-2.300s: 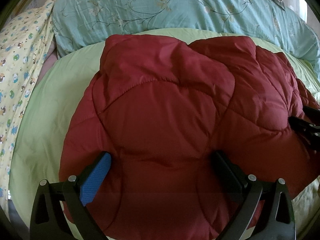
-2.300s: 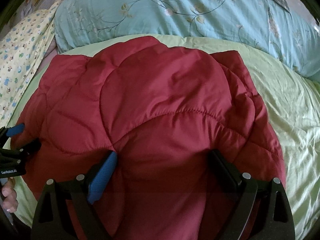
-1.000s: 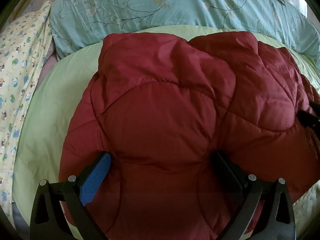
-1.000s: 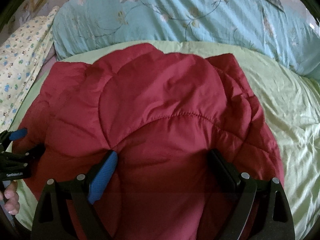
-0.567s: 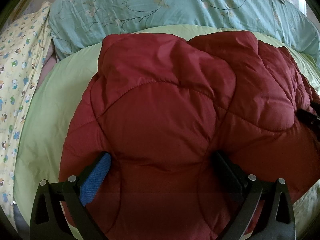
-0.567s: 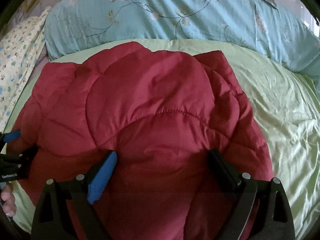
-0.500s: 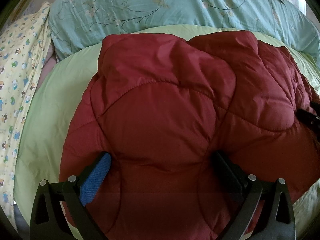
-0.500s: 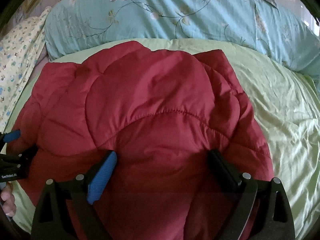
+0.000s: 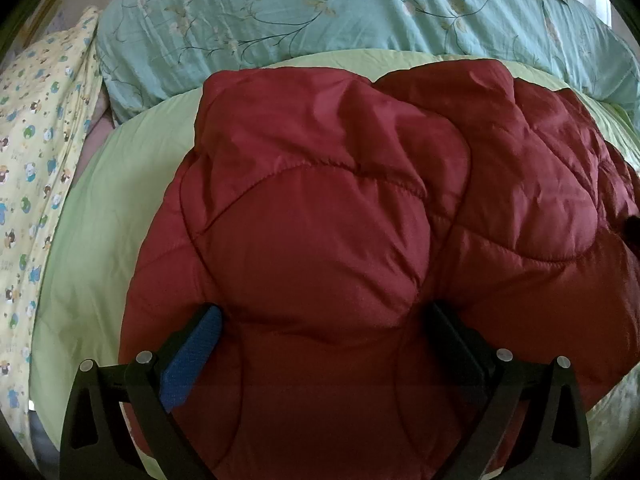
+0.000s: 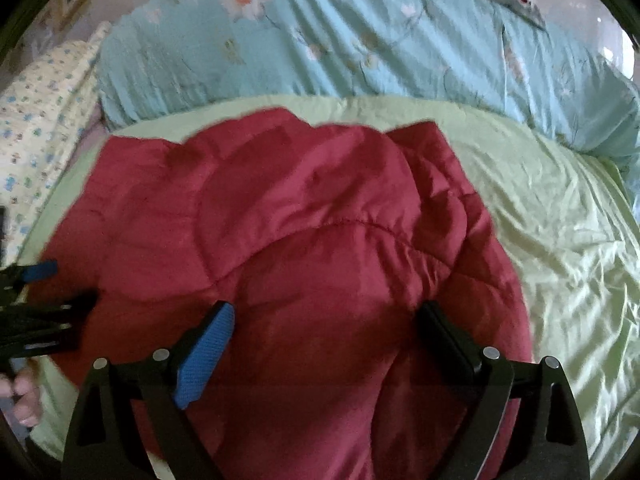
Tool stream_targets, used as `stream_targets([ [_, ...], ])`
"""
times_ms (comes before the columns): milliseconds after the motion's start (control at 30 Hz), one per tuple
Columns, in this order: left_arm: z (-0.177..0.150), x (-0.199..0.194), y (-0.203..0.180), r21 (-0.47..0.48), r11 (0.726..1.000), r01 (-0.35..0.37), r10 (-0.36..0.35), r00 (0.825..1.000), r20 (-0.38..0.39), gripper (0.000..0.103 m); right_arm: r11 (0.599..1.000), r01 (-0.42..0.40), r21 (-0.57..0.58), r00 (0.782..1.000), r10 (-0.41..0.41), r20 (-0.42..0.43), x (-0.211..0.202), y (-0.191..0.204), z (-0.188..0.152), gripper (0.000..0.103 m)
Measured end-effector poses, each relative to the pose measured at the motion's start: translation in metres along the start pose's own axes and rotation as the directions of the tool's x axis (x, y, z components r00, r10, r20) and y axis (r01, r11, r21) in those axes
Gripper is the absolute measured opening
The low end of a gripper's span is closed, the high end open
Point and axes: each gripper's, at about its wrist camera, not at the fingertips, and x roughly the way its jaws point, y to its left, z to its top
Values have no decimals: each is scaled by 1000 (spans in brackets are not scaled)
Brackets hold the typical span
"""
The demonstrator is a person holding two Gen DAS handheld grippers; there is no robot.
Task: Fold large clothes
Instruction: 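Open both grippers and pull them back from the folded coat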
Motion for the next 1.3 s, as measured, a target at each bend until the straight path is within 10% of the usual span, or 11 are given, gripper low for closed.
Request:
stream_targets([
  [367, 3, -3, 6, 6, 1000, 27, -27, 1000, 7, 103, 1000, 2, 20, 995, 0, -98, 36, -7, -6, 101],
  [833, -52, -80, 25, -21, 997, 71, -70, 997, 28, 102, 996, -89, 8, 995, 89, -39, -53, 18, -27, 99],
  [1300, -97, -153, 12, -7, 998, 58, -58, 998, 31, 102, 987, -150, -58, 978, 139, -154, -98, 52, -94, 99],
])
